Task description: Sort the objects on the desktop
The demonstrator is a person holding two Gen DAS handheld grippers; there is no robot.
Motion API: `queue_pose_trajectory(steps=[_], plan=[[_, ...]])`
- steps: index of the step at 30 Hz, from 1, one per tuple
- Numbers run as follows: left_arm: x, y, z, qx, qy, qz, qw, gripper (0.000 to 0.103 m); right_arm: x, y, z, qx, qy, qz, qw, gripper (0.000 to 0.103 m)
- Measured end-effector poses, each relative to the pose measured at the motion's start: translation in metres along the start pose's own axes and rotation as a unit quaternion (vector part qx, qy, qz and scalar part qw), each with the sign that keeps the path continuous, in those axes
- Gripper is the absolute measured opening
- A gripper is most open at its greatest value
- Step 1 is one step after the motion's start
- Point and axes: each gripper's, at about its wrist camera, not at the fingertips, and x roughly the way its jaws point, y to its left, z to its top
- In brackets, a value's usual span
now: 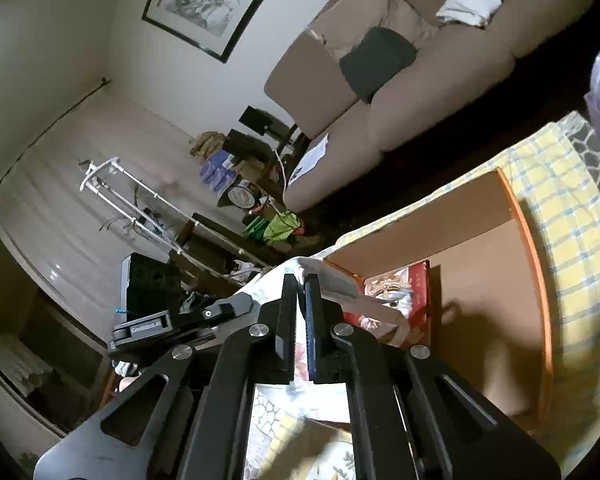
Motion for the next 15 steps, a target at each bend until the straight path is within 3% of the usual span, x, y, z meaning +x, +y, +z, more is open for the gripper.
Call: queue_pose_trajectory(steps=[3, 9, 11, 13, 15], plan=[[0.007, 0.012, 0.002, -0.007, 0.005, 0.025, 0.9996, 0.008, 0.006, -0.005, -0.001, 0.002, 0.007, -0.019, 1.000, 0.004], [0.053, 0.048, 0.015, -0.001, 0.040, 0.127, 0.9911, 0.010, 0.055, -0.049, 0.006, 0.041, 0.043, -0.083, 0.995, 0.004], [0.071, 0.059, 0.020, 0.008, 0.052, 0.169, 0.9842, 0.020, 0.076, -0.061, 0.010, 0.037, 0.056, -0.113, 0.991, 0.004], [0.085, 0.065, 0.024, 0.022, 0.059, 0.228, 0.9716, 0.053, 0.095, -0.070, 0.015, 0.038, 0.067, -0.140, 0.987, 0.004], [0.091, 0.066, 0.028, 0.037, 0.055, 0.277, 0.9586, 0.066, 0.117, -0.076, 0.019, 0.029, 0.088, -0.204, 0.975, 0.009]])
